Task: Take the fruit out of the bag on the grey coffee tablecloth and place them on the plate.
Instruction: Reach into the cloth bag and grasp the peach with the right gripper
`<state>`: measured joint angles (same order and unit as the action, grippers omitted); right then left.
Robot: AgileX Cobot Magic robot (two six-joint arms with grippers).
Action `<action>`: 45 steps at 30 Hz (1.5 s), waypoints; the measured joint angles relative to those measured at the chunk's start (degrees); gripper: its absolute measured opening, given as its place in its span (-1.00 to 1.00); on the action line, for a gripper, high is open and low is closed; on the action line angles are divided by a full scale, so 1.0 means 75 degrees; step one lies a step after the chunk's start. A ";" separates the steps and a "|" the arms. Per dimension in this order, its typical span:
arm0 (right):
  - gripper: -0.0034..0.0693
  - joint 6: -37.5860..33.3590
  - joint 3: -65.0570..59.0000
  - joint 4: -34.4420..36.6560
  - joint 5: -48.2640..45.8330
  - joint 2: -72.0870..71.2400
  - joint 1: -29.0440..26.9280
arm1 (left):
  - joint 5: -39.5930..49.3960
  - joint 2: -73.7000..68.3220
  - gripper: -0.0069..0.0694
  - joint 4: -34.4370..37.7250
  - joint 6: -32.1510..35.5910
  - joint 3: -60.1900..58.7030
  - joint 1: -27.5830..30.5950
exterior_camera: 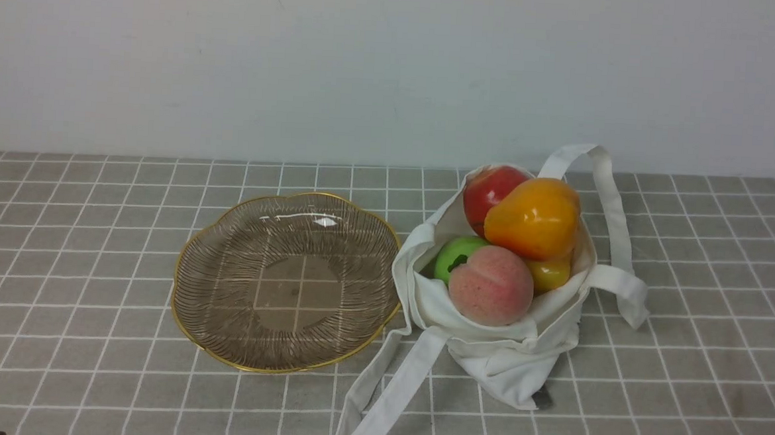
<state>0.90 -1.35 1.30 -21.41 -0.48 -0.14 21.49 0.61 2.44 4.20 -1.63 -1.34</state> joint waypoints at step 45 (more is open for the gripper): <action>-0.95 0.0384 0.2255 0.3797 0.0463 0.0626 0.0000 | 0.0006 0.0000 -0.84 0.0000 0.0007 0.0000 0.0000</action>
<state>3.79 15.56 29.78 -17.93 4.21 -0.14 21.54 0.61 2.44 4.26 -1.63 -1.34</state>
